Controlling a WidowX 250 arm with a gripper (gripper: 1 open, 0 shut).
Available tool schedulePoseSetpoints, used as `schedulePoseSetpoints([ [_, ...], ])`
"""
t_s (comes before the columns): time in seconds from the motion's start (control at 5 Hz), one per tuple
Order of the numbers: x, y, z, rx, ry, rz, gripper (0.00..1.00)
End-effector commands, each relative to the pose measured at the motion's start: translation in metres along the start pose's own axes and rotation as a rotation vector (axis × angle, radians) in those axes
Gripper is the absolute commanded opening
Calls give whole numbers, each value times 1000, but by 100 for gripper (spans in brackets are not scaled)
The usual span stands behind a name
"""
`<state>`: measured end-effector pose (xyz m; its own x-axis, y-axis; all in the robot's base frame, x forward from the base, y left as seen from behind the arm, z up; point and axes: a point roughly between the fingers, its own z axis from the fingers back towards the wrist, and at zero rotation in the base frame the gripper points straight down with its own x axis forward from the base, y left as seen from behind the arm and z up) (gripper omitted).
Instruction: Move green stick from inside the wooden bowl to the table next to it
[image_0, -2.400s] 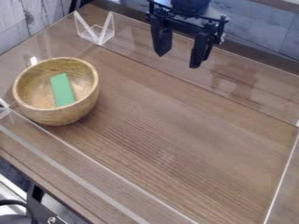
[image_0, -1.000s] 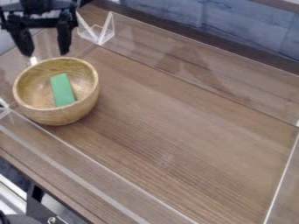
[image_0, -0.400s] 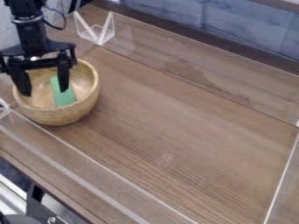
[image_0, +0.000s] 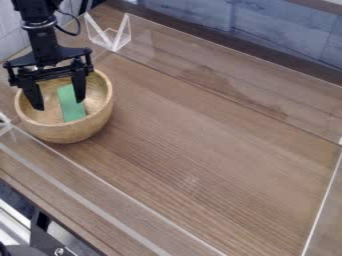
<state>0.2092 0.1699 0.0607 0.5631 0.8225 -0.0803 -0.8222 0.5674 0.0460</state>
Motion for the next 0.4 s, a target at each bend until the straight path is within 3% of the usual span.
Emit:
schedulePoseSetpoints([
  [0.0,13,-3,15,-22,-44,5,100],
  [0.2,16,-4,17,-25,-38,3,100],
])
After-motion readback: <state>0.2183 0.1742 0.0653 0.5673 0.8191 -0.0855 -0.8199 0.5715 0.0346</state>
